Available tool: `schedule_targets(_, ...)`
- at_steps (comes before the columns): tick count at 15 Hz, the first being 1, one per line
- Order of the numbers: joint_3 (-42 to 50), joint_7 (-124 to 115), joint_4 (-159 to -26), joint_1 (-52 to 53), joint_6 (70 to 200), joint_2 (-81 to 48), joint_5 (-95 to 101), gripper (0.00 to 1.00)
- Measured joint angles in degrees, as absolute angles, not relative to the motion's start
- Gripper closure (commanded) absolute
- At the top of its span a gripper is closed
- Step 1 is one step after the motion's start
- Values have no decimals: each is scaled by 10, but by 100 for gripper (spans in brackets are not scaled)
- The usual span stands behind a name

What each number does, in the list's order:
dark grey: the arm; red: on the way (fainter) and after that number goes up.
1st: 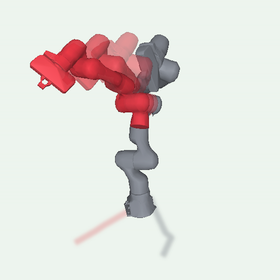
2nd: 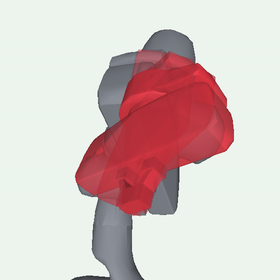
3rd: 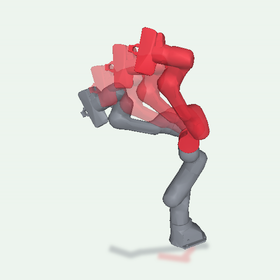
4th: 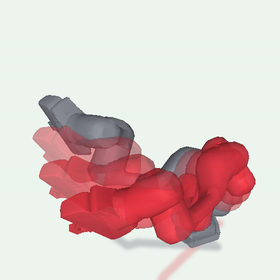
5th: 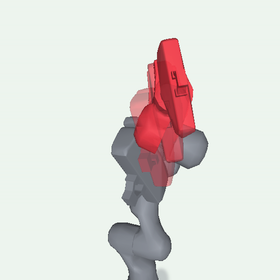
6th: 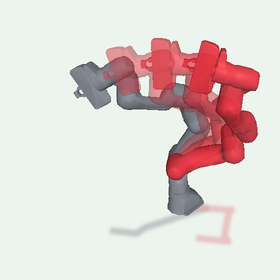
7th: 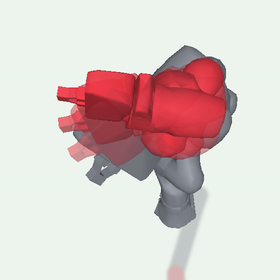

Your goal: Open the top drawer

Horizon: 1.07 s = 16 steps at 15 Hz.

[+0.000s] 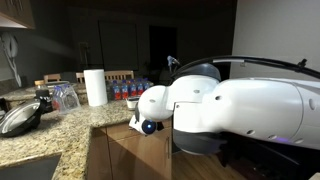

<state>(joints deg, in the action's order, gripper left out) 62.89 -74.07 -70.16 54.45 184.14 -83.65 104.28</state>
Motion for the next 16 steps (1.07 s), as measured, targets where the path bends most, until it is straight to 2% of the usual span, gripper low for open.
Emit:
schedule_targets(9, 562, -922, -696, 533, 1769, -808, 1271, 90)
schedule_targets(16, 468, -1084, -767, 524, 1622, -750, 1493, 90)
